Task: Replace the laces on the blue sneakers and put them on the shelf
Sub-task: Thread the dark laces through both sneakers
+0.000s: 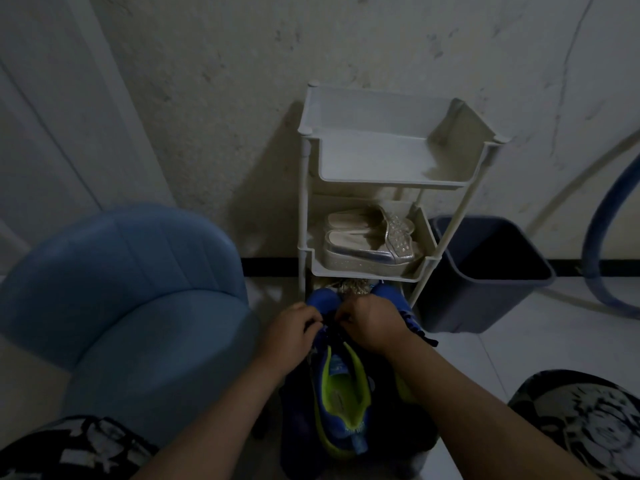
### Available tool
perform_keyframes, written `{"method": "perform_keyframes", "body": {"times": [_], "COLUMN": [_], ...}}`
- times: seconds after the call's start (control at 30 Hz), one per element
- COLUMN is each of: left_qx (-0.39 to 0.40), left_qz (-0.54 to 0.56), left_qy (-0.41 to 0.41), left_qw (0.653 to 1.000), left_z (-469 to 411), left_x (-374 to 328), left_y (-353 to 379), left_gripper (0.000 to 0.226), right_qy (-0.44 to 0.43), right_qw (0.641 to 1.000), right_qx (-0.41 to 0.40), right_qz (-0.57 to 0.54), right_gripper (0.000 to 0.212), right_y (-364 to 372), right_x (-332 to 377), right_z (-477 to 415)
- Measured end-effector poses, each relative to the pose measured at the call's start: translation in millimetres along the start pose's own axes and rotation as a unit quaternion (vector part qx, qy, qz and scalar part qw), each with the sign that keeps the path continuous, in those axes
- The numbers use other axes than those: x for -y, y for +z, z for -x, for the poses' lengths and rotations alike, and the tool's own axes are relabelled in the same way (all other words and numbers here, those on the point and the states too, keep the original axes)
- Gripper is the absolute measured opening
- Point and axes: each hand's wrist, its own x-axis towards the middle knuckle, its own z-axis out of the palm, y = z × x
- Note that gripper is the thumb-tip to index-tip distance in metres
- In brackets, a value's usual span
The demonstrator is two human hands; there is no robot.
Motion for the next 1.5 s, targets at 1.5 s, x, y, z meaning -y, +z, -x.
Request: {"method": "perform_keyframes", "body": {"times": [1.5], "left_qx": [-0.030], "left_qz": [0.036], "left_qy": [-0.020], "left_qw": [0.999], "left_z": [25], "left_x": [-10], "left_y": [9], "left_gripper": [0.017], "right_qy": [-0.023], "right_qw": [0.998], "right_qx": [0.050], "right_qz": [-0.043], "right_gripper": [0.022], "right_y": [-17], "right_x": [-4], "right_z": [17]}}
